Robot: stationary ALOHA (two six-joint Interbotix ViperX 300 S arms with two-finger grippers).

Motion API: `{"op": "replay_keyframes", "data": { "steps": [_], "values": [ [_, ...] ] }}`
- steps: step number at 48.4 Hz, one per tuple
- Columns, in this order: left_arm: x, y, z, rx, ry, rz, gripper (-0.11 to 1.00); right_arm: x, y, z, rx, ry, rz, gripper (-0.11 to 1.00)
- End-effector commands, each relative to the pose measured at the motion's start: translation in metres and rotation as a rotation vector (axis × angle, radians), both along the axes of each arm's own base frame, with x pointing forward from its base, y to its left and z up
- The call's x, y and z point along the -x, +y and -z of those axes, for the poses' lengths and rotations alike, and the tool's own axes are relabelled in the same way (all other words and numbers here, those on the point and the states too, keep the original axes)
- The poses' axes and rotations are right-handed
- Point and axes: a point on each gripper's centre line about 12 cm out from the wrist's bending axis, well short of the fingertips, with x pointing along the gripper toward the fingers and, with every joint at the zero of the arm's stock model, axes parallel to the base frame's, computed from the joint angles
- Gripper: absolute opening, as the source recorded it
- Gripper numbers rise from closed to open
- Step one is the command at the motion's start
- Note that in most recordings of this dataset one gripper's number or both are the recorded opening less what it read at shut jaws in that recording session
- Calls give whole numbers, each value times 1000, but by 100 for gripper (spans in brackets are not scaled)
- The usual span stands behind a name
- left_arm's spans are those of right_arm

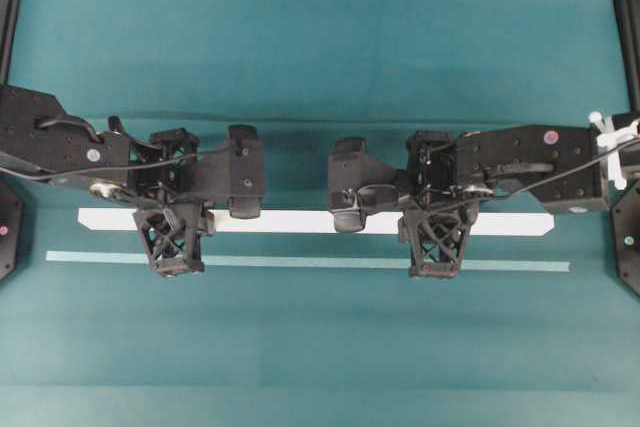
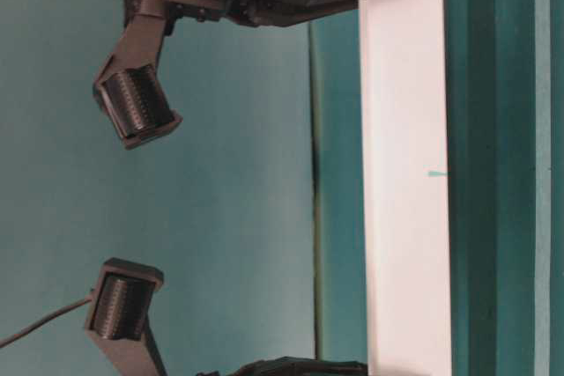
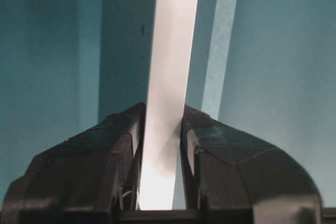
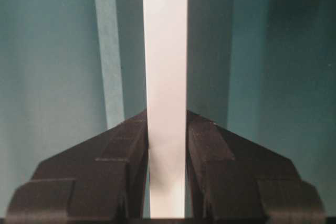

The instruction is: Lift a wooden board with both hands.

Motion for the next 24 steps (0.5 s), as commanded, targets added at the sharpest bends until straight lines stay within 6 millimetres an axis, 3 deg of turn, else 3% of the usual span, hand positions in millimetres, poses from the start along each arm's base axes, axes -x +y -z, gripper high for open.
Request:
{"op": "replay_keyframes", "data": {
  "steps": [1,24],
  "values": [
    [-2,-1,-1,2,-11,-9,17,0,7,6,-3,-2,-17,22],
    [-6,-20,26,31,-11,-37,17,4,15,25,-14,-14,-22,22]
  ]
}}
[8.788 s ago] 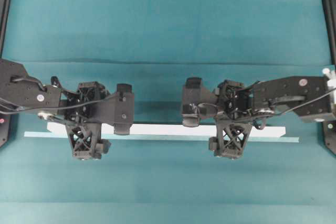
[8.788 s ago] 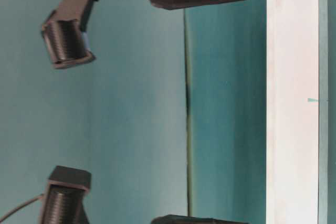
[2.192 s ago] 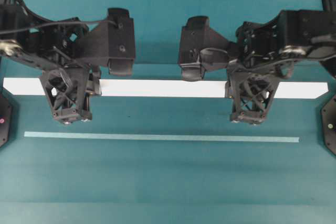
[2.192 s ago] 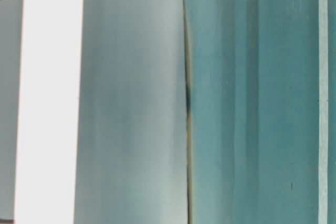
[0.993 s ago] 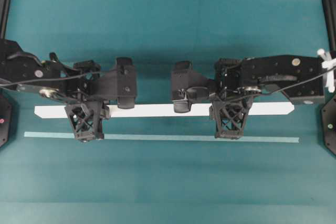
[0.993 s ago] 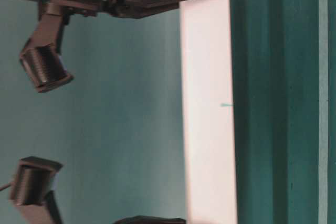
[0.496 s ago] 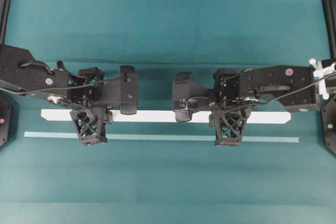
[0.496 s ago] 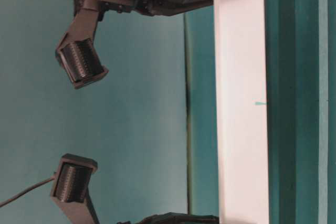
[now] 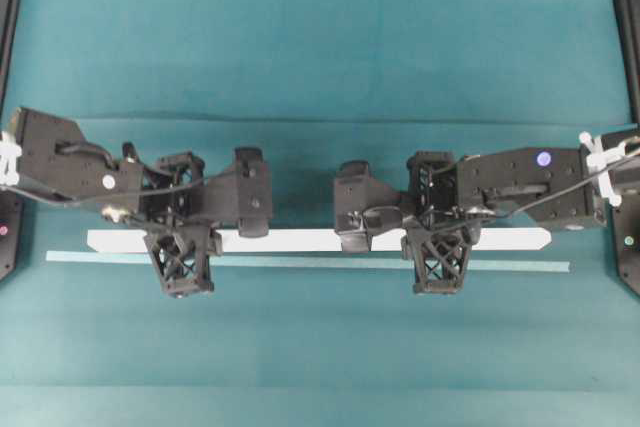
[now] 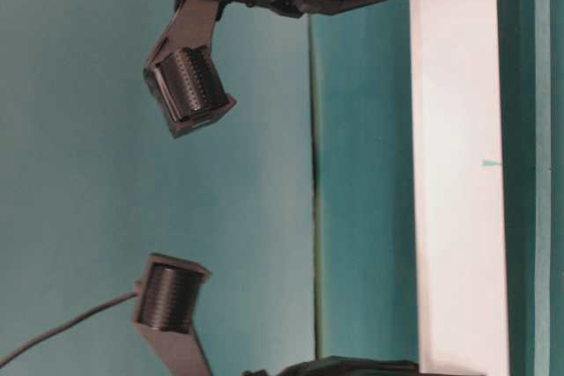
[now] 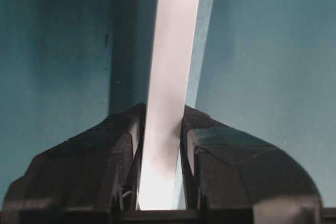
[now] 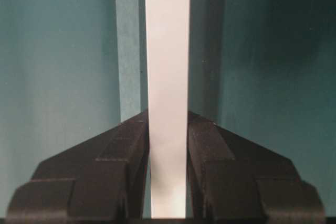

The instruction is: Lift a wooden board with both hands.

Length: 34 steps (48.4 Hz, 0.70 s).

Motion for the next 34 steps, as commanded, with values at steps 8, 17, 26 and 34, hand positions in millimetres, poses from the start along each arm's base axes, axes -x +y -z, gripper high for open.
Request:
{"op": "replay_keyframes", "data": {
  "steps": [8,17,26,34],
  "values": [
    [2,1,2,-2,-5,3,17,-1,6,5,-8,9,-5,22],
    [1,7,2,-3,-9,-11,17,-2,11,11,-22,10,-2,22],
    [2,8,4,-2,-15,-19,17,1,10,17,-21,8,-1,22],
    [5,6,9,1,-9,-22,17,2,10,17,-21,5,-1,22]
  ]
}}
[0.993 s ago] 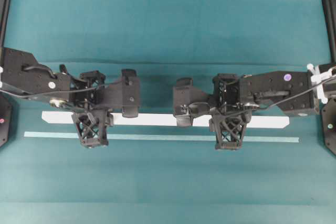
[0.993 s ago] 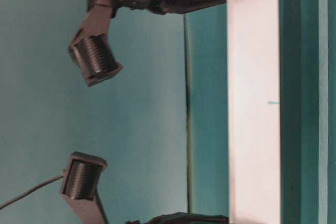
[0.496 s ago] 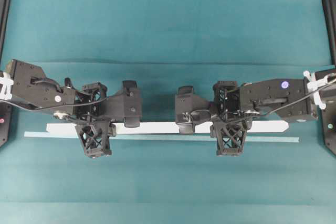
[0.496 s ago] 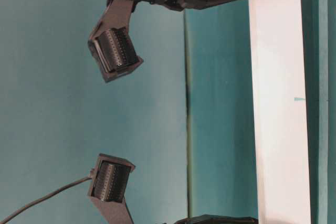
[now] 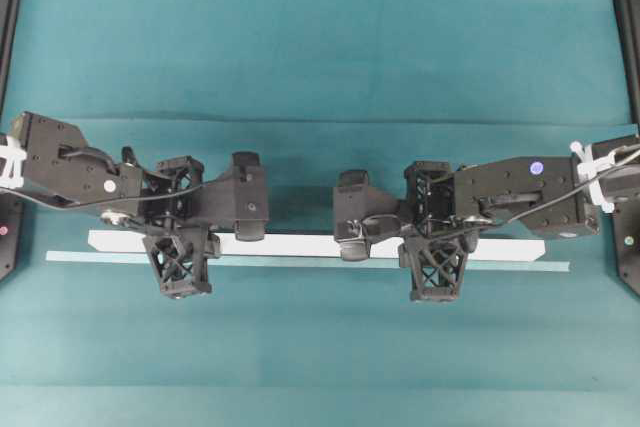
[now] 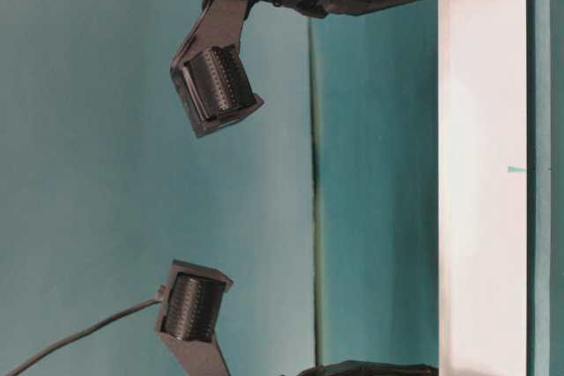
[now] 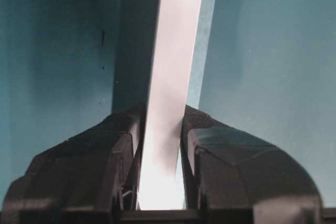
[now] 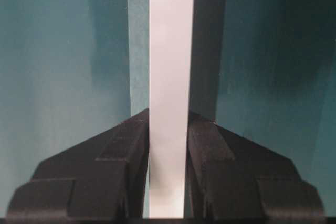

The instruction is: Lift a wooden board with both hands.

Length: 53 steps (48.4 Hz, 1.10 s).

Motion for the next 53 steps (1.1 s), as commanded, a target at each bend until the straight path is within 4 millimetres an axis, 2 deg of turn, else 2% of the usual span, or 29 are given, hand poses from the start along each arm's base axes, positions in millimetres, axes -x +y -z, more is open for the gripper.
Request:
{"op": "replay_keyframes", "data": {
  "steps": [1,26,53],
  "values": [
    [1,4,0,4,-5,-26,17,2,4,4,-4,12,-5,22],
    [-3,2,2,2,-77,-9,17,6,4,15,-5,23,0,22],
    [3,2,6,2,-94,-4,18,2,2,13,-4,-13,6,22]
  ]
}}
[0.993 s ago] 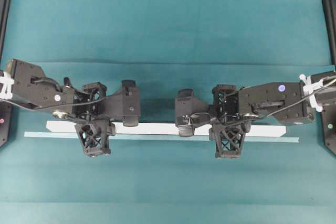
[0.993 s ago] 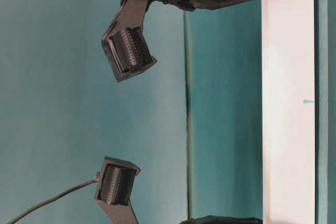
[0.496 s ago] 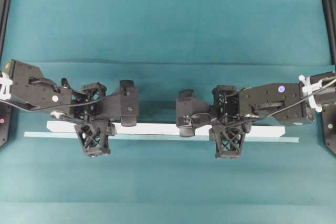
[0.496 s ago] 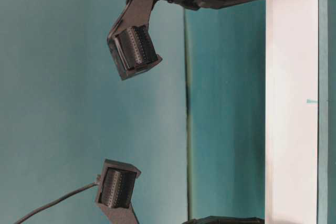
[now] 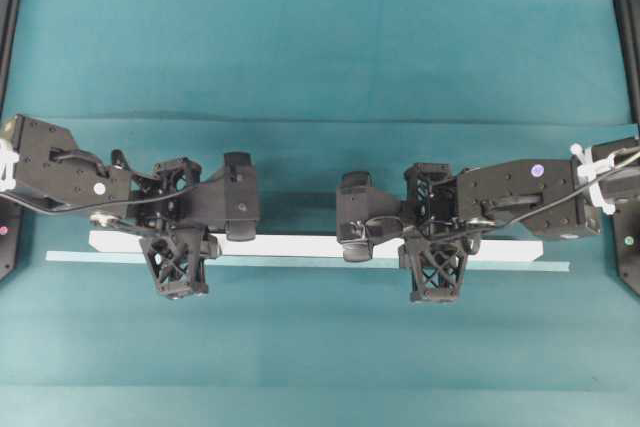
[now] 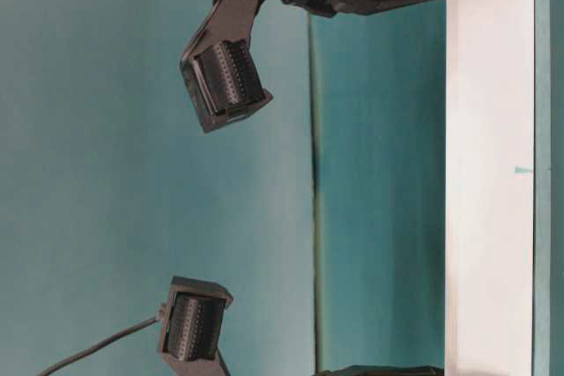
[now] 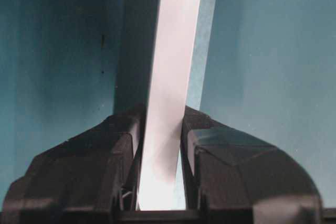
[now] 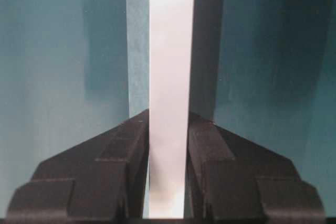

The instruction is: Lift a wooden board with both hands.

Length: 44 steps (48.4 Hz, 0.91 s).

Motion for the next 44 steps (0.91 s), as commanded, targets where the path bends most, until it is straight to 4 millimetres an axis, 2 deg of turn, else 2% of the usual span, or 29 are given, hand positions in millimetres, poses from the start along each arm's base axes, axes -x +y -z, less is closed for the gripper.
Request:
{"op": "replay_keyframes", "data": {
  "steps": [1,5,8,14,17,19,22,24,32,44],
  "values": [
    [1,2,1,3,0,-11,18,1,2,5,-3,16,2,22],
    [0,1,0,4,-6,-9,18,1,1,5,-4,16,5,24],
    [0,1,0,4,-6,-9,23,1,0,5,-4,19,9,39],
    [1,-1,-1,4,-14,-2,59,2,0,6,-3,25,8,75],
    [0,-2,-1,3,-20,4,76,2,0,5,-4,22,9,88],
    [1,-3,-1,1,-20,12,85,2,0,5,-3,20,6,93],
    [1,-4,-1,0,-18,16,96,1,0,4,-4,14,8,95],
    [1,-4,-1,-1,-18,17,99,1,0,4,-3,12,6,95],
    [-1,-4,-7,-2,-38,20,99,-1,0,-2,-4,-7,10,94],
    [2,-3,-46,-14,-118,44,99,-8,-11,-35,-3,-101,39,94]
  ]
}}
